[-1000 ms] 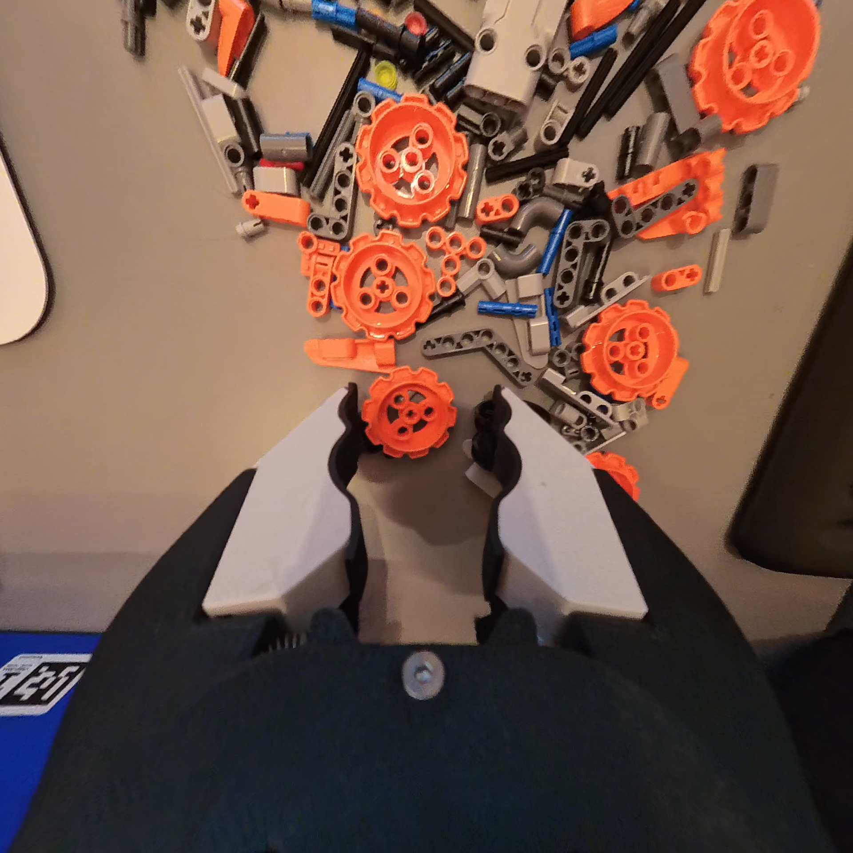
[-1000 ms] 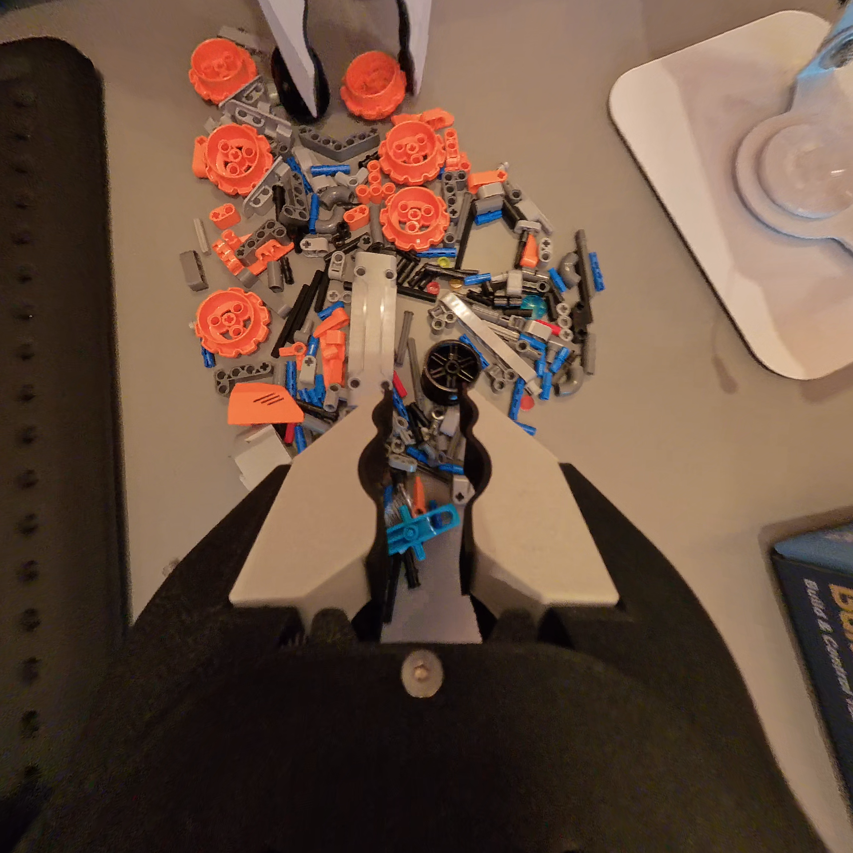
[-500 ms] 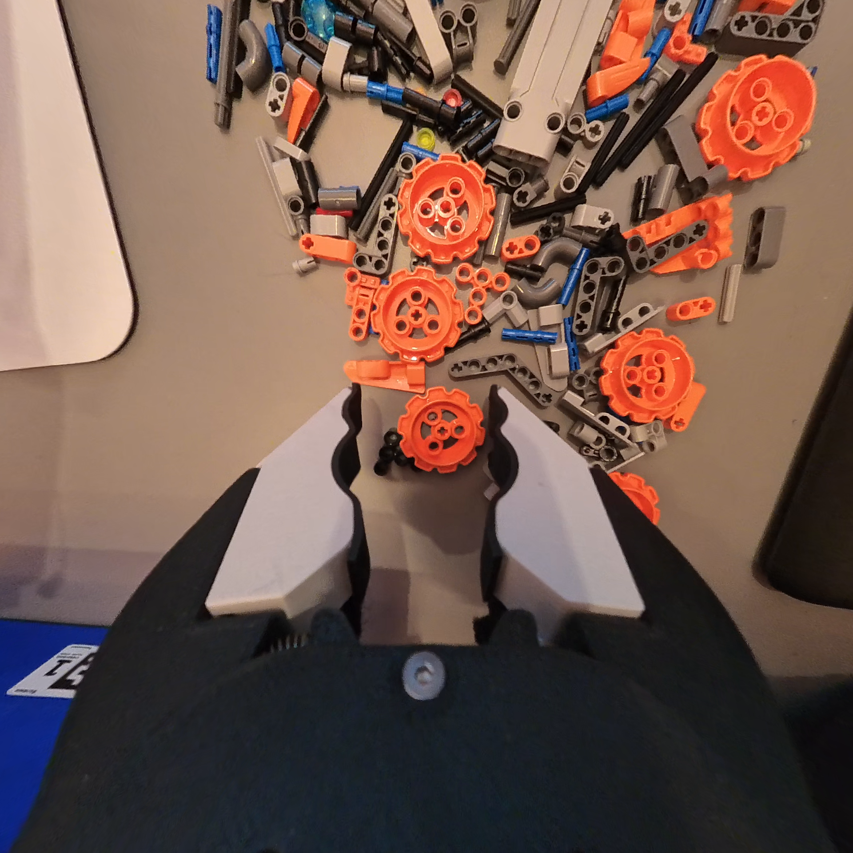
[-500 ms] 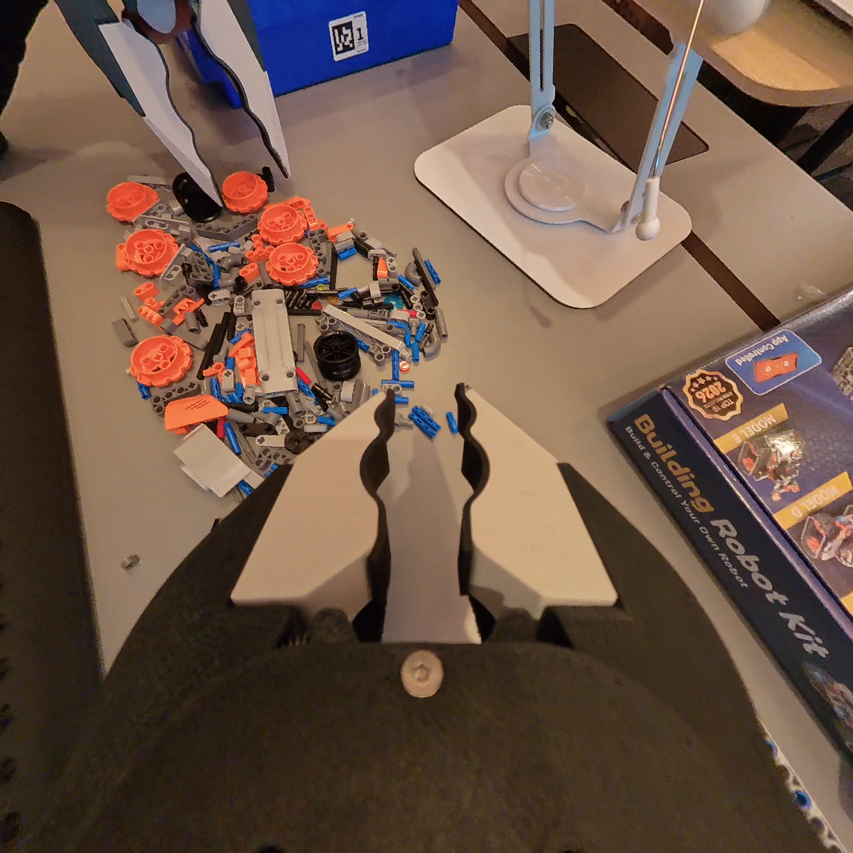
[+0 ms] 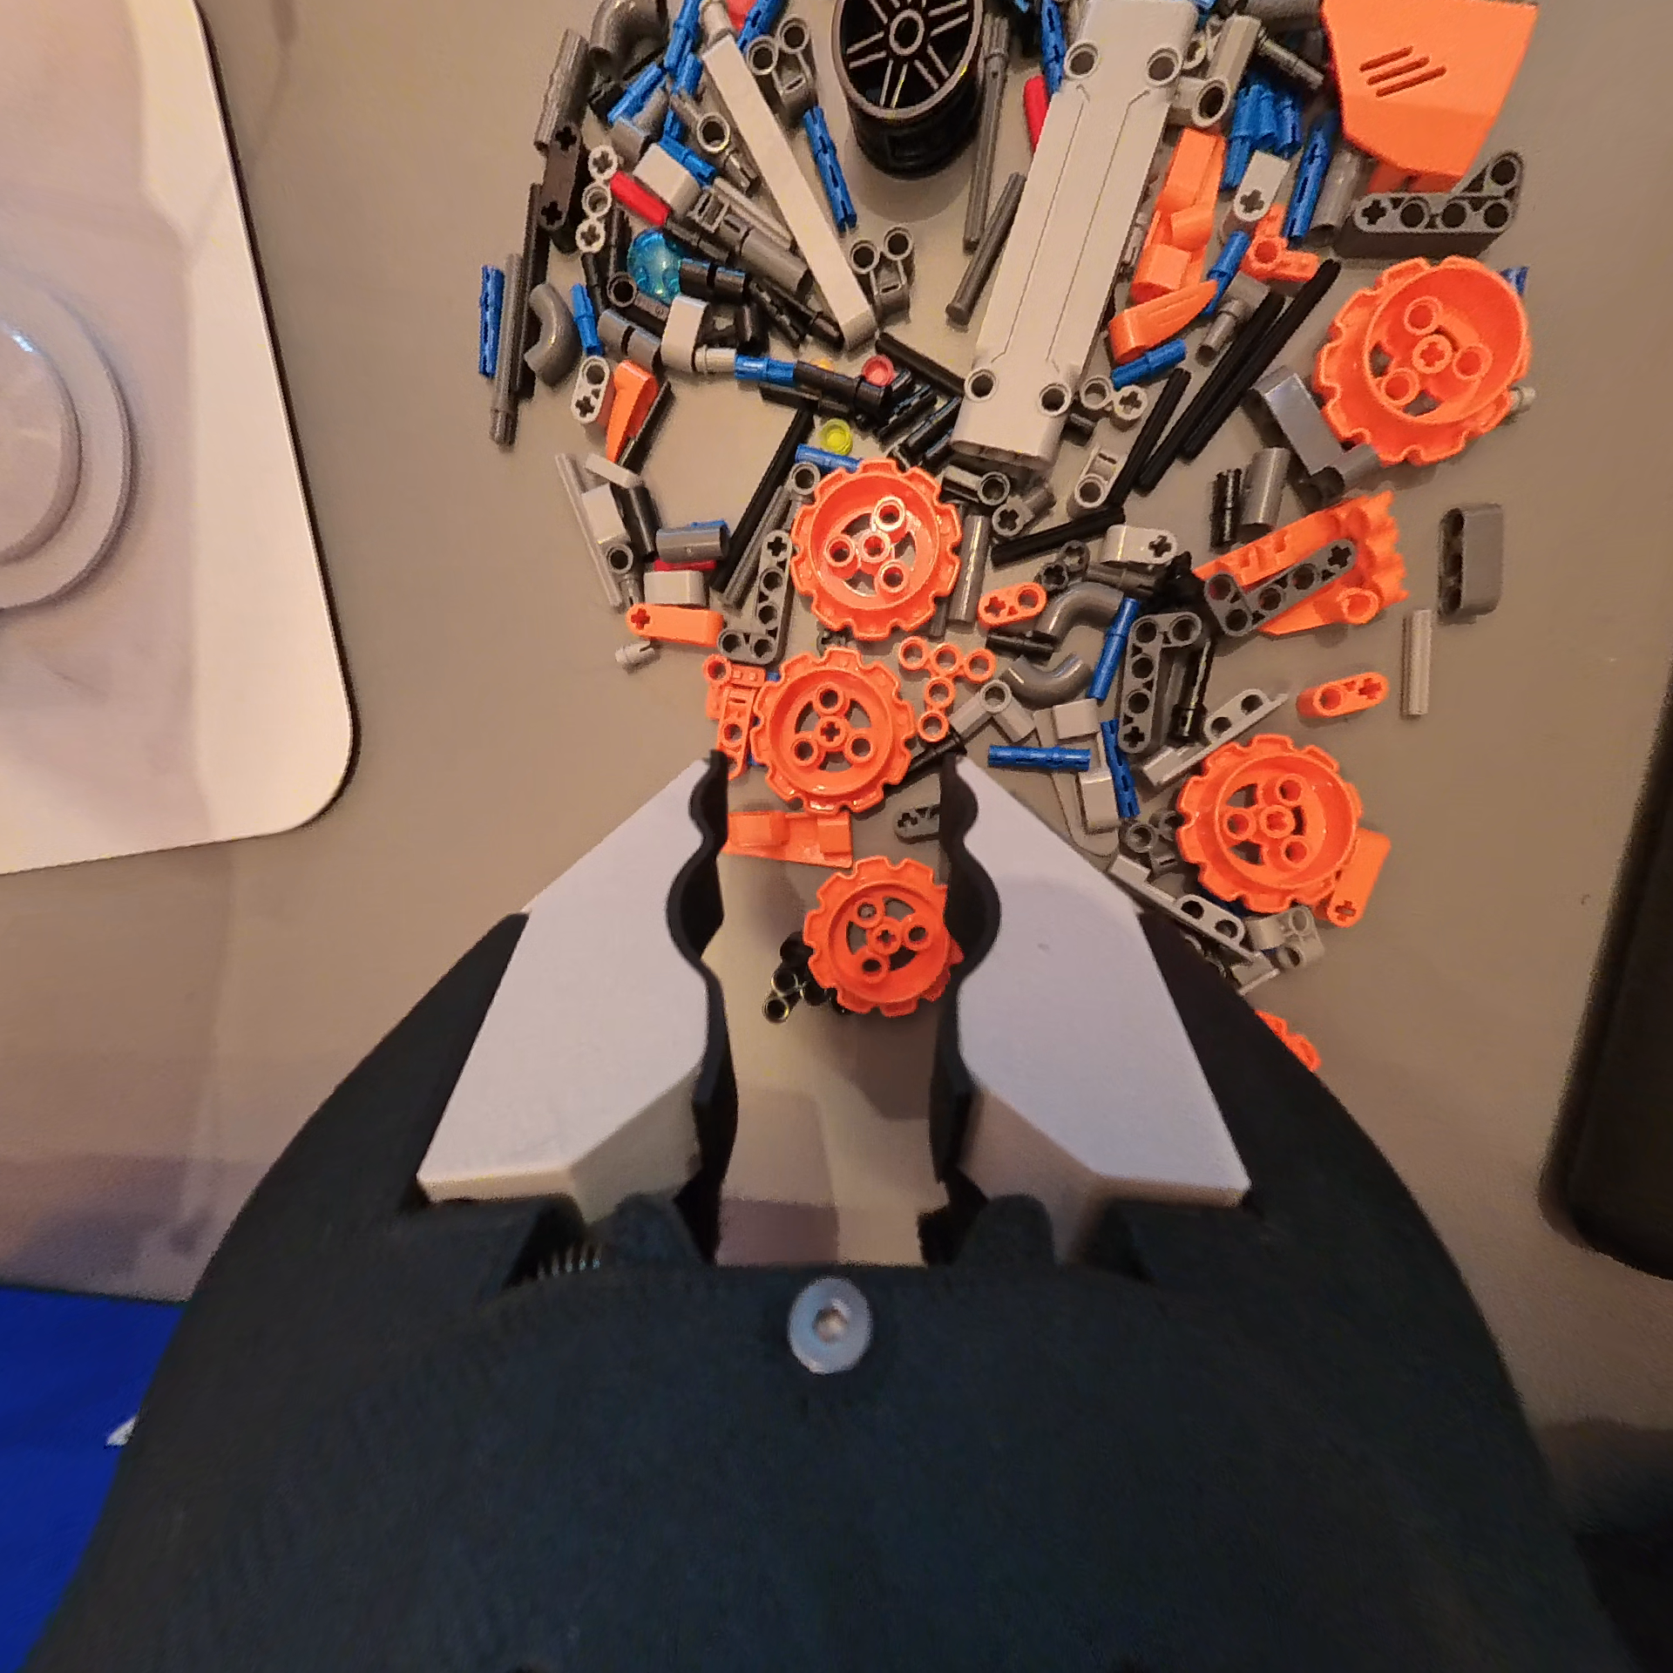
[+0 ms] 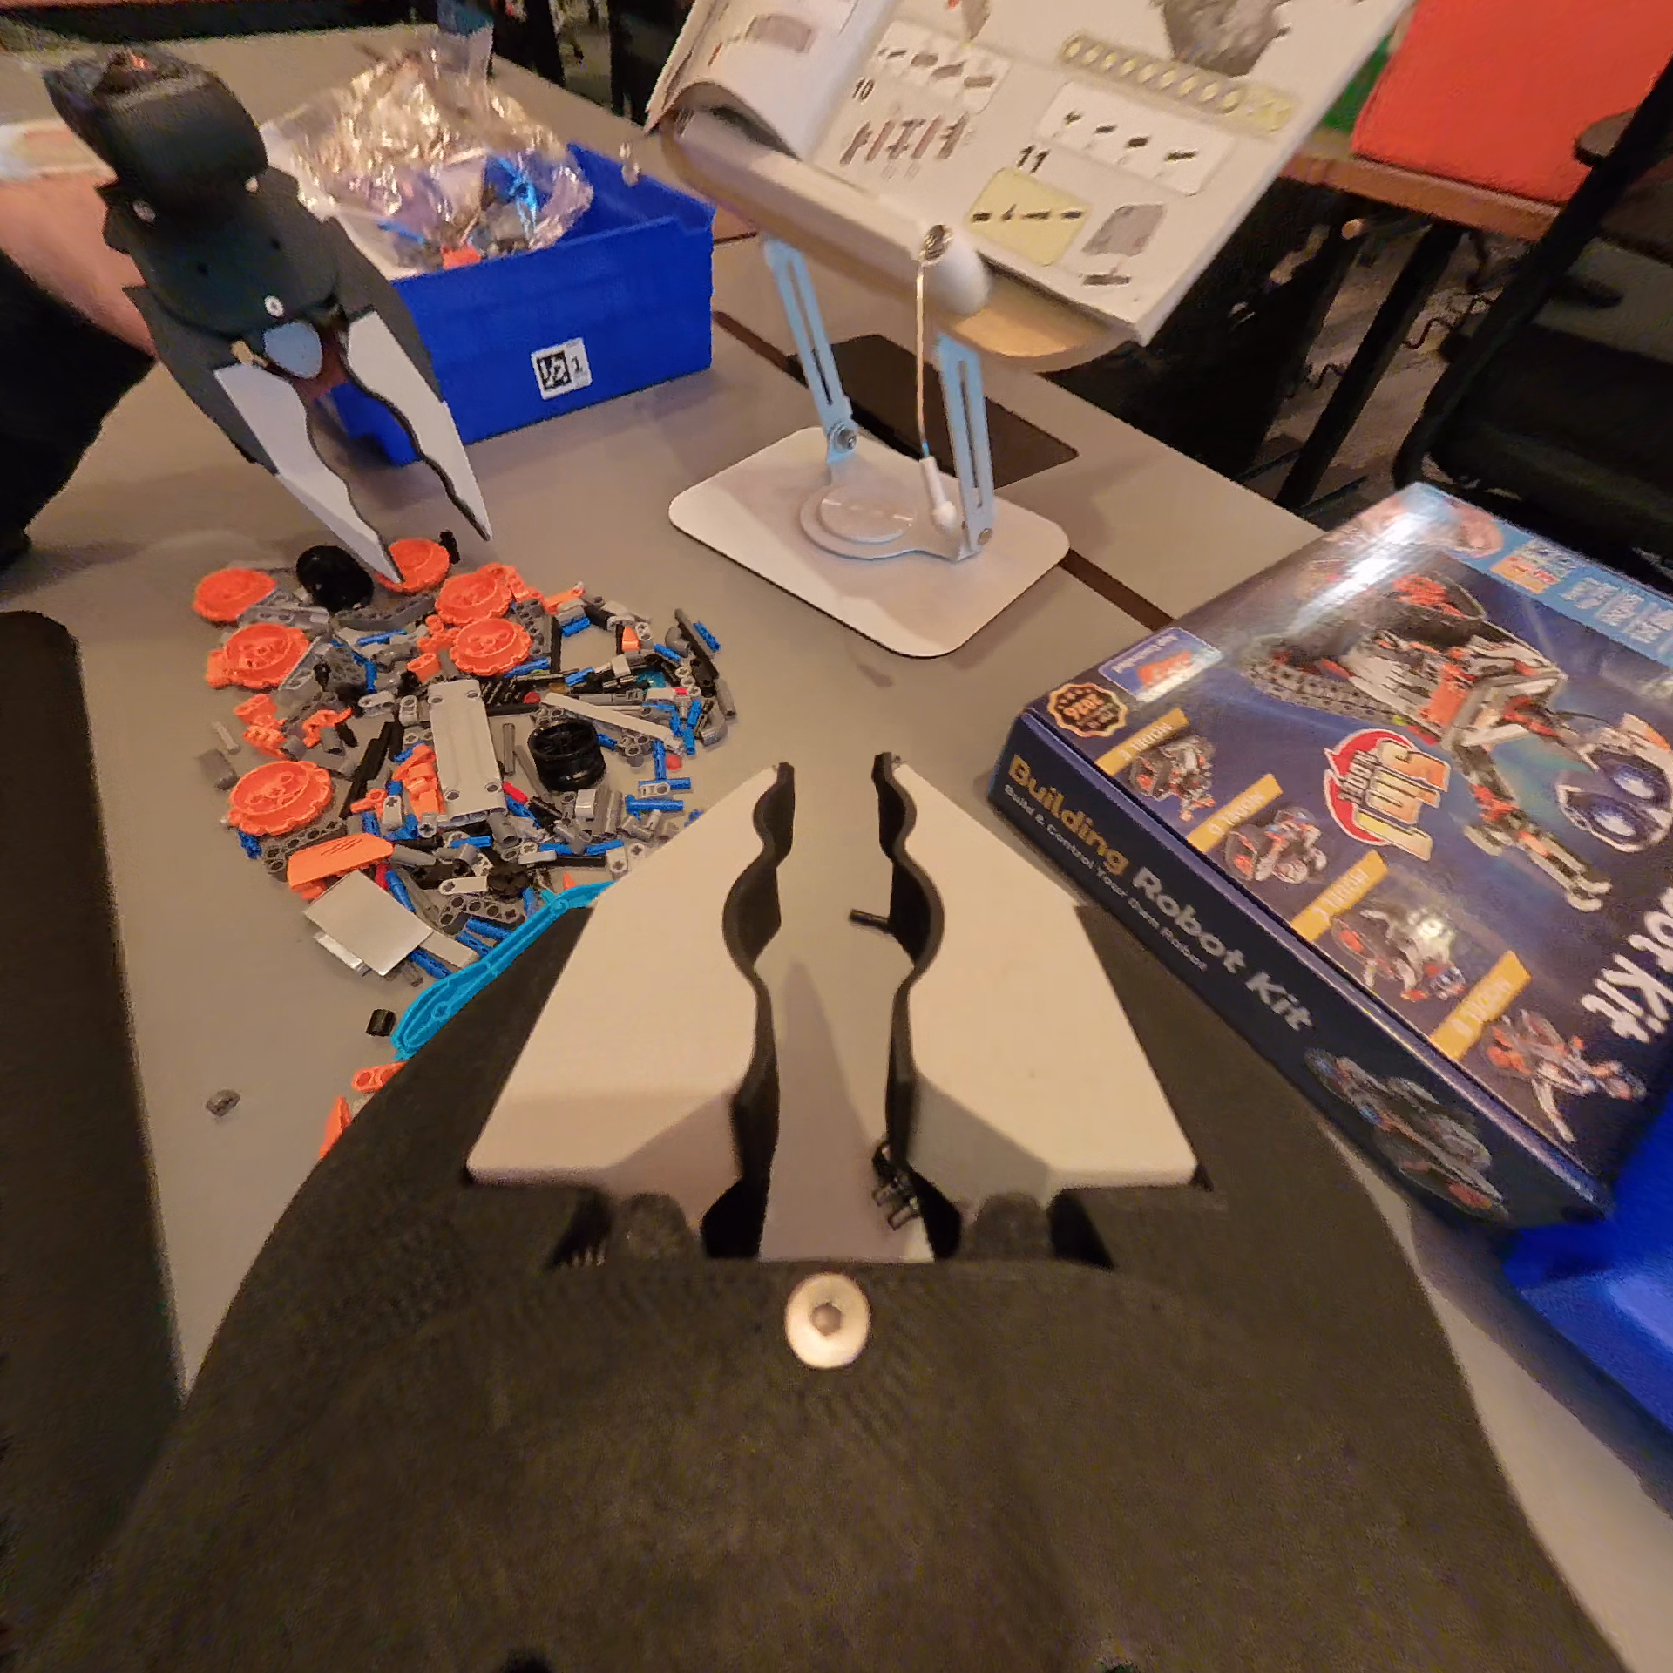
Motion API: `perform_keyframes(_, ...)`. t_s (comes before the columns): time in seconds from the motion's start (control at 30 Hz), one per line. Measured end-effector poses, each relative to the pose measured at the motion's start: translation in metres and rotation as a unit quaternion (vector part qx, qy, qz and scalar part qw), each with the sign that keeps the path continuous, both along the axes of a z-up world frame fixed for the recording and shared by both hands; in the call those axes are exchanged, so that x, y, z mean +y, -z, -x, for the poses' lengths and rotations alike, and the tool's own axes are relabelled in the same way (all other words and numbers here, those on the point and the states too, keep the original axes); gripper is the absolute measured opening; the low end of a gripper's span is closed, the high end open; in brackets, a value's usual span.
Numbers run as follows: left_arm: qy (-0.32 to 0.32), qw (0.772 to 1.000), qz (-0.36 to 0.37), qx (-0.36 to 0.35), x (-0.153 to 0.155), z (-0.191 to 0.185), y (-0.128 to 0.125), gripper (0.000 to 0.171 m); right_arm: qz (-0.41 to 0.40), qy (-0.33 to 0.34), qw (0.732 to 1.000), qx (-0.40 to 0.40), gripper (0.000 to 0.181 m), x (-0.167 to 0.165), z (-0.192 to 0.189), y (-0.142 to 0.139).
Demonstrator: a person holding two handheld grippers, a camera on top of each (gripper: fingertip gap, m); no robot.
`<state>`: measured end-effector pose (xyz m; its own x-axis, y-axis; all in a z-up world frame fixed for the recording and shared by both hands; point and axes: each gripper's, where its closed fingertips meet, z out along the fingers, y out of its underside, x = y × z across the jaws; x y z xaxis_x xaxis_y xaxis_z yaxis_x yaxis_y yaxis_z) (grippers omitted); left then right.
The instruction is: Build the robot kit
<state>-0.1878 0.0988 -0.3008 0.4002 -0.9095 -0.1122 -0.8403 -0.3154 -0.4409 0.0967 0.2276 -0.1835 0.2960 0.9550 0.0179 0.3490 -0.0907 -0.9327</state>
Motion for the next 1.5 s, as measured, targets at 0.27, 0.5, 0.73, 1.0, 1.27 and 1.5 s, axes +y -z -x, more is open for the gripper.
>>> perform_keyframes(0.27, 0.009, 1.000, -0.010, -0.017, 0.003, -0.010, -0.001, 0.041, 0.022, 0.038, 0.999, 0.014, 0.014, 0.017, -0.027, 0.010)
perform_keyframes(0.5, 0.044, 0.996, -0.012, -0.070, 0.000, -0.042, -0.005, 0.046, 0.035, 0.033, 0.999, -0.006, 0.014, 0.018, -0.022, 0.025)
perform_keyframes(0.73, 0.084, 0.994, 0.000, -0.072, -0.008, -0.071, 0.012, 0.045, 0.039, 0.026, 0.999, -0.016, 0.014, 0.016, -0.018, 0.032)
perform_keyframes(1.0, 0.114, 0.991, -0.015, -0.075, -0.011, -0.092, 0.018, 0.022, 0.045, 0.019, 0.998, -0.028, 0.014, 0.014, -0.015, 0.039)
perform_keyframes(1.27, 0.119, 0.988, -0.031, -0.095, -0.009, -0.095, 0.010, 0.006, 0.048, 0.010, 0.998, -0.035, 0.015, 0.011, -0.013, 0.042)
perform_keyframes(1.5, 0.113, 0.989, -0.032, -0.095, -0.007, -0.089, 0.006, 0.005, 0.050, -0.002, 0.998, -0.049, 0.015, 0.006, -0.008, 0.048)
